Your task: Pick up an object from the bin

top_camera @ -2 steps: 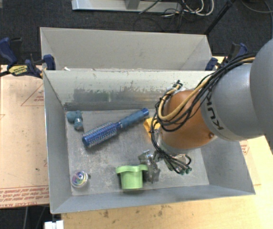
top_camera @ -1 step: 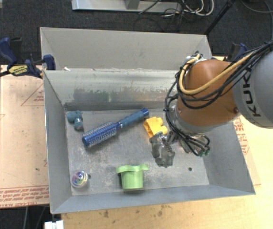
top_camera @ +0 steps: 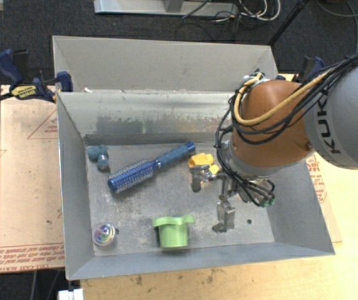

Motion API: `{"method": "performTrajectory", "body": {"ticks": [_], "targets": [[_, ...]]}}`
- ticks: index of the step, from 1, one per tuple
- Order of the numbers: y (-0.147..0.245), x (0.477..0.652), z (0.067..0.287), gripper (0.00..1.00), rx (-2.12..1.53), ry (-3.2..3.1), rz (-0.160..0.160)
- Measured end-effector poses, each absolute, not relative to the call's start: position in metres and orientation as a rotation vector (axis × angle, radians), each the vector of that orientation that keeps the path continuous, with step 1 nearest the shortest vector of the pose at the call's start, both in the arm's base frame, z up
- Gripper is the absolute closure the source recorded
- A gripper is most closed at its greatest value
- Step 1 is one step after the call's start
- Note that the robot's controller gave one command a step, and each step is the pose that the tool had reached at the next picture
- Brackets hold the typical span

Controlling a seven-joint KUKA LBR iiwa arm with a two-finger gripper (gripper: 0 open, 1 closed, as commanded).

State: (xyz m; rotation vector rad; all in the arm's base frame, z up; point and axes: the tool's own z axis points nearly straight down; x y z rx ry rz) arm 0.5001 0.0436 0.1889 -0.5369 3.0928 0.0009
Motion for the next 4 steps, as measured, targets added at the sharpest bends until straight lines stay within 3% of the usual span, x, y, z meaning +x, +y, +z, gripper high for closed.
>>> {"method": "performTrajectory", "body": {"ticks": [1, 2, 3, 4], "targets": [[0.049, 0.5, 0.066, 0.0, -0.345, 3.126, 0.003], [0.038, 0.503, 0.07, 0.0, -0.648, 3.071, 0.001], [0.047, 0.551, 0.073, 0.0, -0.606, 3.075, 0.001], [0.041, 0.64, 0.07, 0.0, -1.015, 2.973, 0.003]]}}
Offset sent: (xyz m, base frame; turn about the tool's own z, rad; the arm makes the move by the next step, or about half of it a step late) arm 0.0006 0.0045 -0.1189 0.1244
